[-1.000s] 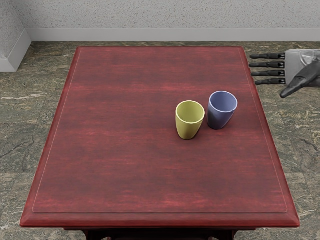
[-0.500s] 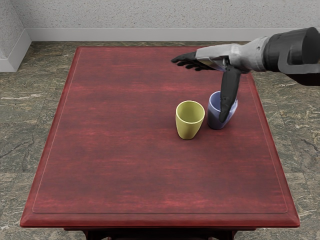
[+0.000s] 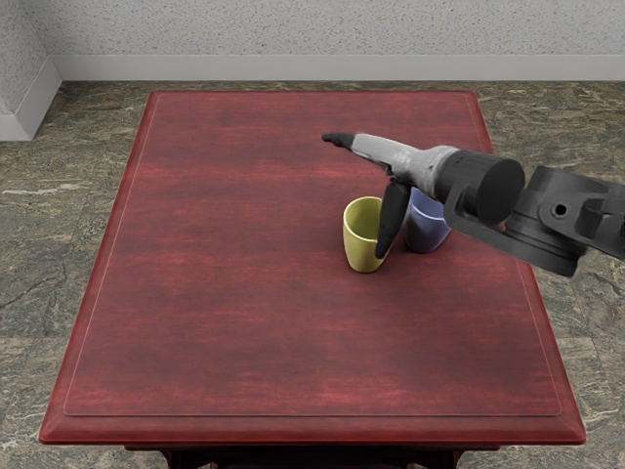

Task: Pick up cup and place in cup with right hand

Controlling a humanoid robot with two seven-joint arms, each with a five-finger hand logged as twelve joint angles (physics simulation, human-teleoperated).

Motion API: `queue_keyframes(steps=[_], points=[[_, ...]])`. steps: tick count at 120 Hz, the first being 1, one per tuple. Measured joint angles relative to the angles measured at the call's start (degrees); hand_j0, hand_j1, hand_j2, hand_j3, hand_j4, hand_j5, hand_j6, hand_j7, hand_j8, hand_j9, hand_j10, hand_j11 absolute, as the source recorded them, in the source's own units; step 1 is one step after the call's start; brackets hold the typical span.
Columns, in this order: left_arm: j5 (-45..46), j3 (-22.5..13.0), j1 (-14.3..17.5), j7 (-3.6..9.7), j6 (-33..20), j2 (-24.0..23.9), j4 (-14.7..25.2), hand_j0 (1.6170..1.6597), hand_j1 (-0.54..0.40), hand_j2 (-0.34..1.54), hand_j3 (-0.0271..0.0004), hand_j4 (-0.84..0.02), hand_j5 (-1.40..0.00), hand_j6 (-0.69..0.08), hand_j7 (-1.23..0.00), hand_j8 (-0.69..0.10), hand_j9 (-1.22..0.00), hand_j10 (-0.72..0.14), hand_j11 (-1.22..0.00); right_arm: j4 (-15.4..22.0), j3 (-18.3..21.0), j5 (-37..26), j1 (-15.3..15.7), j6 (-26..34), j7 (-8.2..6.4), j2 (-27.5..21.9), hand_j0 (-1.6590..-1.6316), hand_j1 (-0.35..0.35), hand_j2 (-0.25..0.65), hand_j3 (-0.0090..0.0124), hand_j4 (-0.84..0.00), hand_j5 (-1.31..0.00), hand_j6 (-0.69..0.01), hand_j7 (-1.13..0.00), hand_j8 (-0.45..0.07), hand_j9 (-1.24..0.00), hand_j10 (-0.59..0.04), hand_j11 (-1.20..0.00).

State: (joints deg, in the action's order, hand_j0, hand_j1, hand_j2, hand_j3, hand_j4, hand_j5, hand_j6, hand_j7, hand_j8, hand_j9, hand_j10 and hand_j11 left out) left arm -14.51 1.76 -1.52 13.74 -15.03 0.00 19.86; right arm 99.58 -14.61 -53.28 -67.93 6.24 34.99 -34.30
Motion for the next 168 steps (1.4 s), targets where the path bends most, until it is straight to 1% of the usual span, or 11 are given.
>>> queue_keyframes(steps=[12, 22, 37, 65, 78, 92, 114, 133, 157, 168], points=[[0.00, 0.00, 0.01, 0.00, 0.00, 0.00, 0.00, 1.6581, 0.349, 0.00, 0.0000, 0.000, 0.00, 0.000, 0.00, 0.000, 0.00, 0.000, 0.00, -0.25, 0.48, -3.72, 2.26, 4.38, 0.00, 1.43, -1.6581, -0.338, -0.001, 0.0000, -0.012, -0.01, -0.013, -0.01, -0.013, -0.01, -0.012, -0.01], [0.00, 0.00, 0.00, 0.00, 0.00, 0.00, 0.00, 1.6581, 0.349, 0.00, 0.0000, 0.000, 0.00, 0.000, 0.00, 0.000, 0.00, 0.000, 0.00, -1.09, 0.66, -5.30, 3.30, 6.28, 0.01, 2.47, -1.6581, -0.340, 0.000, 0.0000, -0.010, -0.01, -0.012, -0.01, -0.011, -0.01, -0.010, -0.01], [0.00, 0.00, -0.05, -0.01, 0.00, 0.00, 0.00, 1.6581, 0.349, 0.00, 0.0000, 0.000, 0.00, 0.000, 0.00, 0.000, 0.00, 0.000, 0.00, -2.72, 0.82, -6.18, 4.66, 7.34, 0.01, 3.91, -1.6581, -0.342, 0.000, 0.0000, -0.008, -0.01, -0.009, -0.01, -0.009, -0.01, -0.008, -0.01], [0.00, 0.00, -0.02, 0.00, 0.00, 0.00, 0.00, 1.6581, 0.349, 0.00, 0.0000, 0.000, 0.00, 0.000, 0.00, 0.000, 0.00, 0.000, 0.00, -3.71, 0.84, -6.57, 6.93, 7.78, 0.01, 4.55, -1.6581, -0.336, -0.001, 0.0000, -0.014, -0.02, -0.015, -0.02, -0.014, -0.02, -0.013, -0.02], [0.00, 0.00, -0.02, 0.00, 0.00, 0.00, 0.00, 1.6581, 0.349, 0.00, 0.0000, 0.000, 0.00, 0.000, 0.00, 0.000, 0.00, 0.000, 0.00, -4.42, 0.78, -6.58, 7.34, 7.81, 0.01, 5.17, -1.6581, -0.303, -0.006, 0.0000, -0.041, -0.05, -0.042, -0.05, -0.041, -0.05, -0.040, -0.05], [0.00, 0.00, -0.04, -0.01, 0.00, 0.00, 0.00, 1.6581, 0.349, 0.00, 0.0000, 0.000, 0.00, 0.000, 0.00, 0.000, 0.00, 0.000, 0.00, -5.05, 0.76, -6.54, 7.48, 7.82, 0.01, 5.85, -1.6581, -0.245, -0.016, 0.0000, -0.090, -0.11, -0.091, -0.11, -0.090, -0.11, -0.089, -0.11], [0.00, 0.00, 0.00, -0.01, 0.00, 0.00, 0.00, 1.6581, 0.349, 0.00, 0.0000, 0.000, 0.00, 0.000, 0.00, 0.000, 0.00, 0.000, 0.00, -5.37, 0.87, -6.48, 8.24, 7.78, 0.01, 5.51, -1.6581, -0.178, -0.027, 0.0000, -0.145, -0.19, -0.146, -0.19, -0.145, -0.19, -0.145, -0.19], [0.00, 0.00, 0.02, 0.00, 0.00, 0.00, 0.00, 1.6581, 0.349, 0.00, 0.0000, 0.000, 0.00, 0.000, 0.00, 0.000, 0.00, 0.000, 0.00, -5.43, 0.90, -6.47, 8.48, 7.75, 0.01, 5.23, -1.6581, -0.134, -0.034, 0.0000, -0.182, -0.23, -0.183, -0.23, -0.182, -0.23, -0.182, -0.23], [0.00, 0.00, 0.01, -0.01, 0.00, 0.00, 0.00, 1.6581, 0.349, 0.00, 0.0000, 0.000, 0.00, 0.000, 0.00, 0.000, 0.00, 0.000, 0.00, -5.44, 0.97, -6.47, 8.64, 7.65, 0.01, 4.26, -1.6581, -0.097, -0.040, 0.0000, -0.213, -0.27, -0.214, -0.27, -0.213, -0.27, -0.212, -0.27], [0.00, 0.00, 0.02, 0.00, 0.00, 0.00, 0.00, 1.6581, 0.349, 0.00, 0.0000, 0.000, 0.00, 0.000, 0.00, 0.000, 0.00, 0.000, 0.00, -5.44, 0.97, -6.38, 8.57, 7.55, 0.00, 4.10, -1.6581, -0.068, -0.044, 0.0000, -0.237, -0.31, -0.238, -0.31, -0.237, -0.31, -0.236, -0.31]])
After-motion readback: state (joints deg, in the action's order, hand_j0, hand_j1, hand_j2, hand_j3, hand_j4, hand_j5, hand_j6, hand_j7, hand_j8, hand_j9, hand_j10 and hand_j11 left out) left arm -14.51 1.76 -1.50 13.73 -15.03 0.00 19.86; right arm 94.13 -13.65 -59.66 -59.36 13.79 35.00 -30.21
